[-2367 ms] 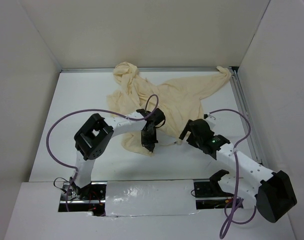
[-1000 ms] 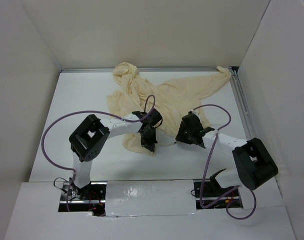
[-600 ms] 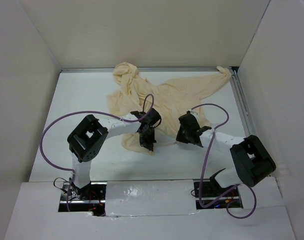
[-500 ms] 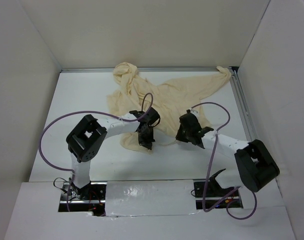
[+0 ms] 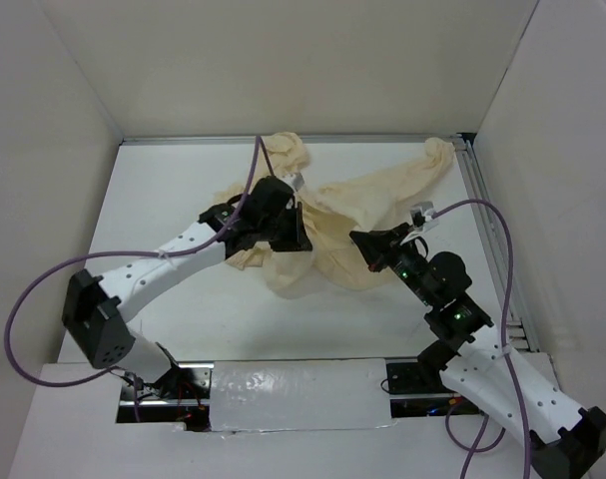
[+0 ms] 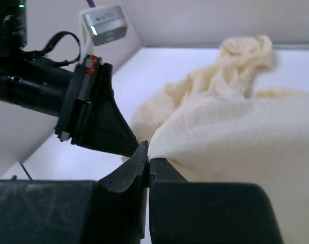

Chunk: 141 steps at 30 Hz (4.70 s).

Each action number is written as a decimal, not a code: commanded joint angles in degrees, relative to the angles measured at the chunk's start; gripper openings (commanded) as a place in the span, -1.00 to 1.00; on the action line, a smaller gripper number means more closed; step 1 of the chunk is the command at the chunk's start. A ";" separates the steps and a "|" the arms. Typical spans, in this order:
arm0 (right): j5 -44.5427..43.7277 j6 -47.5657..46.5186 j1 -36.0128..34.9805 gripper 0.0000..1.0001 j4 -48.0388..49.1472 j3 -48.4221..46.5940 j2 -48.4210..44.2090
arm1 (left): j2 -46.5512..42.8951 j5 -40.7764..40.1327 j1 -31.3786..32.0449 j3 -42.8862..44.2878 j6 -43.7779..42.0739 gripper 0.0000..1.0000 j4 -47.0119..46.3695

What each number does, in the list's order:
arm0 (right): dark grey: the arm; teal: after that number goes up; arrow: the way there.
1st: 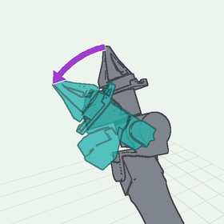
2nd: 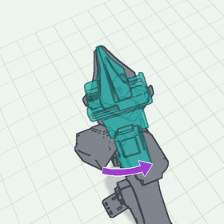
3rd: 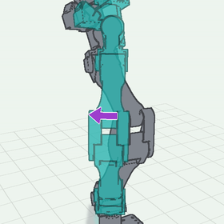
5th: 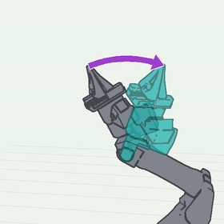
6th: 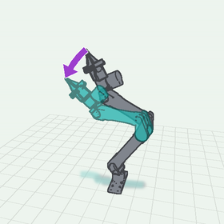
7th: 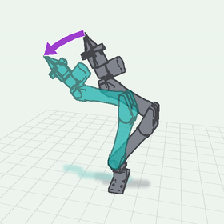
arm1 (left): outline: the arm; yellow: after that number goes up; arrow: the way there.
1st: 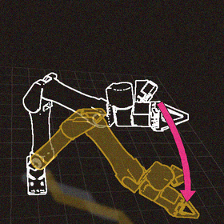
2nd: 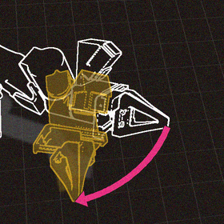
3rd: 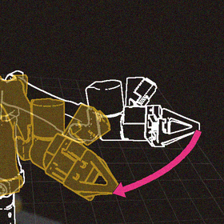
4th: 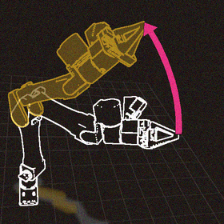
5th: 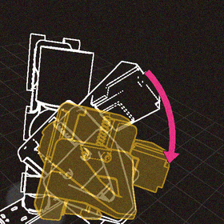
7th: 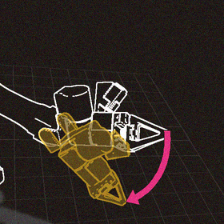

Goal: Zip up the jacket

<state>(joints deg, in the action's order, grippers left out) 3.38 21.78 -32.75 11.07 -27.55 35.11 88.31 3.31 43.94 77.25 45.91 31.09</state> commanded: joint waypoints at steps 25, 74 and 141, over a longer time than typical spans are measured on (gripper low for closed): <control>19.46 36.66 5.77 -1.00 -4.30 -2.95 9.09 | -19.67 -0.58 4.75 -16.69 2.15 -1.00 -28.19; 18.60 54.86 8.58 -1.00 9.23 6.37 6.63 | -18.00 -22.65 13.10 -18.10 18.43 -1.00 -27.84; 17.28 53.36 6.12 -1.00 11.77 5.40 9.71 | -16.60 -24.06 14.41 -17.58 20.10 -1.00 -27.84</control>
<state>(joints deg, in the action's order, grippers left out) 21.50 74.35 -26.13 18.22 -20.99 44.29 72.03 -19.51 57.71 57.65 66.24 5.58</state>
